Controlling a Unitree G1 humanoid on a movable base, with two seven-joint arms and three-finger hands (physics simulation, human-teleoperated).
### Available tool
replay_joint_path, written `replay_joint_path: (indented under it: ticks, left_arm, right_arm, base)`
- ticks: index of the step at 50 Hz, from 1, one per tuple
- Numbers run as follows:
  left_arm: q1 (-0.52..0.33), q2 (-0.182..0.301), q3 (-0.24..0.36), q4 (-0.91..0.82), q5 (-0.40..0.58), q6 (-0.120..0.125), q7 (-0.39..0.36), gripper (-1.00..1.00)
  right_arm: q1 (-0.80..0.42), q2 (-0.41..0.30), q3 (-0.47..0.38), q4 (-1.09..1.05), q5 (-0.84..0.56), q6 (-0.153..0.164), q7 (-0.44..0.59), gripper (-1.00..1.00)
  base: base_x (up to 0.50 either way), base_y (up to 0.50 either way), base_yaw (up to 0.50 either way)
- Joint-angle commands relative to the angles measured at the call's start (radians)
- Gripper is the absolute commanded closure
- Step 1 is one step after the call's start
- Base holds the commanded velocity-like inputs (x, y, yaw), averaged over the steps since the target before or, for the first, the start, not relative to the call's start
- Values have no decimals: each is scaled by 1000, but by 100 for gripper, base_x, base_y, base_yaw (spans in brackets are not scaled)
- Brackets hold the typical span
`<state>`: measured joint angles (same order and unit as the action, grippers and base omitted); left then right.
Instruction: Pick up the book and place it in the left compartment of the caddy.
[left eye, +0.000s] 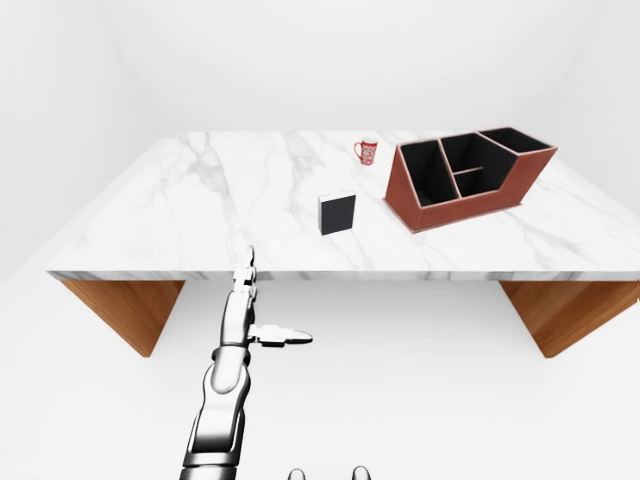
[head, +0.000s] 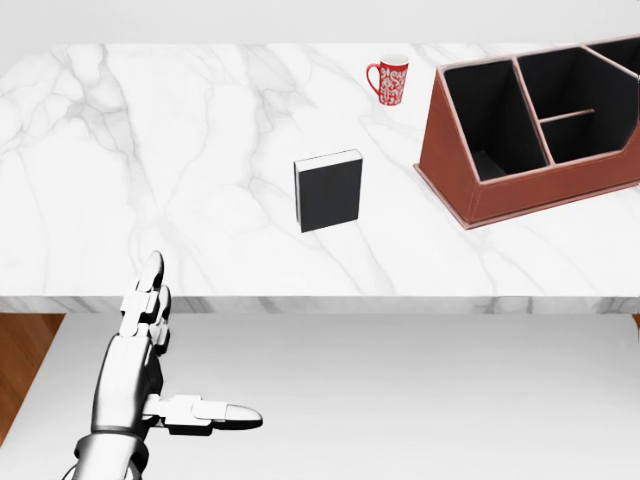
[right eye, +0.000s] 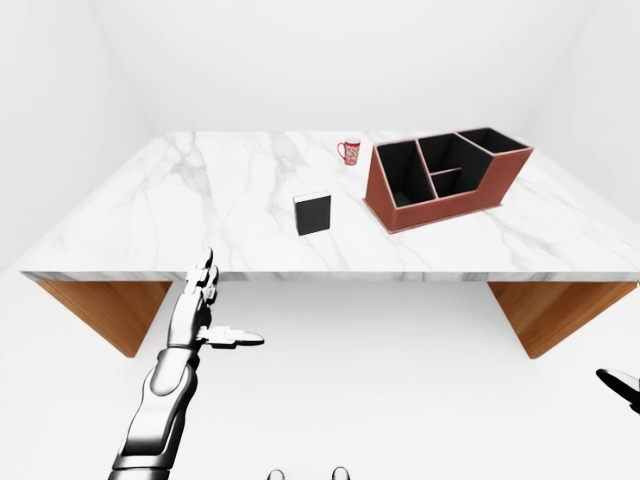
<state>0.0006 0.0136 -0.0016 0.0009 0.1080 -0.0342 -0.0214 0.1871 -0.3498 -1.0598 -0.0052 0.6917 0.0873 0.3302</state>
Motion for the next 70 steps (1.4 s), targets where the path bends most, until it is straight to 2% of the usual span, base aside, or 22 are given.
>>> replay_joint_path:
  ticks: [1, 4, 6, 10, 17, 19, 20, 23, 26, 28, 33, 35, 40, 42, 49, 50, 51, 57, 59, 60, 62, 70]
  left_arm:
    - [-6, 1, 0, 14, 4, -6, 2, -100]
    - [-6, 1, 1, 15, 3, -7, 1, -100]
    - [-3, 1, 0, -2, 3, 7, 0, -100]
    - [-4, 0, 0, 6, 4, -1, 1, -100]
    - [2, 0, 0, -6, 2, 3, -2, -100]
    - [9, -1, -3, -36, 4, 25, -3, -100]
    - [10, -1, -3, -38, 4, 27, -4, -100]
    - [5, -1, -1, -16, 5, 10, 1, -100]
    - [8, -1, -1, -33, 3, 25, -2, -100]
    - [6, -1, 0, -17, 5, 11, 2, -100]
    - [3, 0, 3, -13, -2, 12, 0, -100]
    - [2, 0, 1, -2, 1, 3, 2, -100]
    - [-3, 1, 6, 2, -7, 4, 1, -100]
    - [-1, 1, 3, -8, -3, 13, 1, -100]
    - [-9, 2, 5, 23, -3, -10, 3, -100]
    - [-8, 2, 5, 22, -3, -10, 3, -100]
    - [-5, 2, 4, 5, -4, 2, 1, -100]
    - [-16, 4, 9, 36, -6, -17, 1, -100]
    - [-5, 1, 4, 5, -2, 4, 2, -100]
    - [-10, 2, 5, 22, -3, -10, 2, -100]
    - [-13, 3, 6, 33, -3, -18, 2, -100]
    - [-11, 3, 6, 25, -3, -14, 2, -100]
  right_arm:
    - [-4, 0, 8, 12, -7, 0, 3, -100]
    - [-2, 1, 10, 9, -5, 0, 1, -100]
    - [-2, 1, 10, 9, -6, 0, 2, -100]
    - [-2, 1, 10, 8, -6, 0, 2, -100]
    - [3, 4, 1, -6, -2, 0, 4, -100]
    - [5, 4, -2, -13, -1, 0, 1, -100]
    - [2, 4, -1, -8, -3, 0, 3, -100]
    - [8, 6, -9, -28, 4, 0, -2, -100]
    - [0, 6, -3, -6, -4, 0, 8, -100]
    - [2, 4, -3, -8, 0, 0, 7, -100]
    - [3, 5, -2, -5, 0, 0, 10, -100]
    - [1, 4, -1, -4, -1, 0, 7, -100]
    - [4, 5, 1, -9, 1, 0, 6, -100]
    - [0, 5, 3, 4, -3, 0, 11, -100]
    - [1, 6, 4, -1, -2, 0, 6, -100]
    - [-1, 5, 5, 5, -2, 0, 7, -100]
    - [6, 6, 1, -12, 4, 0, 2, -100]
    - [8, 5, -3, -25, 6, 0, -3, -100]
    - [-3, 5, 3, 2, -5, 0, 5, -100]
    - [-6, 3, 6, 10, -7, 0, 5, -100]
    - [-6, 1, 9, 15, -6, 0, 6, -100]
    - [-1, 1, 7, 2, -8, 0, 2, -100]
  base:
    - [0, 0, 21]
    - [0, 0, 21]
    - [0, 0, 21]
    - [0, 0, 21]
    - [0, 0, 22]
    - [0, 0, 21]
    - [0, 0, 21]
    - [0, 0, 21]
    - [0, 0, 21]
    - [0, 0, 21]
    - [0, 0, 21]
    - [0, 0, 21]
    - [0, 0, 21]
    - [0, 0, 21]
    - [0, 0, 21]
    - [0, 0, 22]
    - [0, 0, 21]
    - [0, 0, 21]
    - [0, 0, 21]
    - [0, 0, 21]
    - [0, 0, 21]
    - [0, 0, 7]
